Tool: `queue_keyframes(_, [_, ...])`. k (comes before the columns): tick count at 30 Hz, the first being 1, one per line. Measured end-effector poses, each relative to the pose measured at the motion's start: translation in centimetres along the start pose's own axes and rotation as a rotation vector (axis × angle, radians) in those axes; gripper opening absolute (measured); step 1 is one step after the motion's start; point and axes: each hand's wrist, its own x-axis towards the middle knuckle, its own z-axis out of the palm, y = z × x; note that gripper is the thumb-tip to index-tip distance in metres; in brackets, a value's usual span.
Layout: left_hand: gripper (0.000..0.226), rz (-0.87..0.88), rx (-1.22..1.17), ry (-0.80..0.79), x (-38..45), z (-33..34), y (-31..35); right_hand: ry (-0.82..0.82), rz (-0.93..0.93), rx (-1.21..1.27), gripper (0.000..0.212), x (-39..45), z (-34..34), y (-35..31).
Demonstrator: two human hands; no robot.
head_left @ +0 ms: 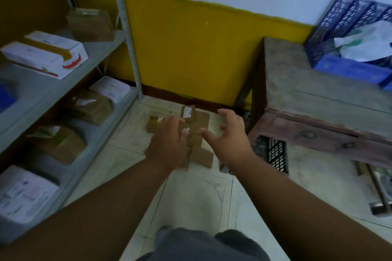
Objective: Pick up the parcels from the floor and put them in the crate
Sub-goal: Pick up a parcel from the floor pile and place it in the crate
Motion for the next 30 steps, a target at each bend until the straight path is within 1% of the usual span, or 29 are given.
queue_keyframes(4, [0.023,-0.056,-0.038,-0.019,4.9,1.1,-2.1,-0.03,0.042,0.014,0.061,4.9,2.3,0.4])
queue_keyframes(7, [0.028,-0.156,-0.051,-0.05,7.5,2.8,-4.1,-0.079,0.085,0.003,0.061,9.3,4.4,2.1])
queue_keyframes(12, [0.03,-0.321,-0.038,-0.16,12.0,5.7,-7.4,-0.243,0.168,-0.01,0.067,16.7,8.9,5.9])
queue_keyframes(15, [0.029,-0.388,-0.012,-0.187,15.3,6.5,-8.7,-0.334,0.225,-0.034,0.073,21.5,10.8,7.6])
queue_keyframes(19, [0.026,-0.437,0.004,-0.232,20.1,9.8,-11.1,-0.402,0.265,0.038,0.069,27.9,13.6,10.5])
queue_keyframes(23, [0.026,-0.468,-0.003,-0.26,24.6,16.9,-16.8,-0.412,0.285,-0.017,0.064,33.4,20.5,16.7])
queue_keyframes(24, [0.025,-0.485,-0.008,-0.263,25.1,19.0,-18.6,-0.421,0.301,-0.036,0.066,34.3,22.7,18.9])
queue_keyframes(25, [0.024,-0.499,-0.019,-0.277,25.3,21.4,-20.8,-0.419,0.319,-0.047,0.067,34.9,24.6,21.3])
queue_keyframes(27, [0.025,-0.526,-0.054,-0.321,25.2,26.4,-25.2,-0.429,0.362,-0.104,0.059,35.5,28.0,26.6])
queue_keyframes(29, [0.028,-0.601,-0.07,-0.374,24.1,31.4,-29.9,-0.449,0.423,-0.126,0.053,35.3,31.0,31.9])
queue_keyframes(30, [0.03,-0.65,-0.071,-0.399,23.6,33.7,-32.2,-0.443,0.473,-0.109,0.055,35.1,32.3,34.8])
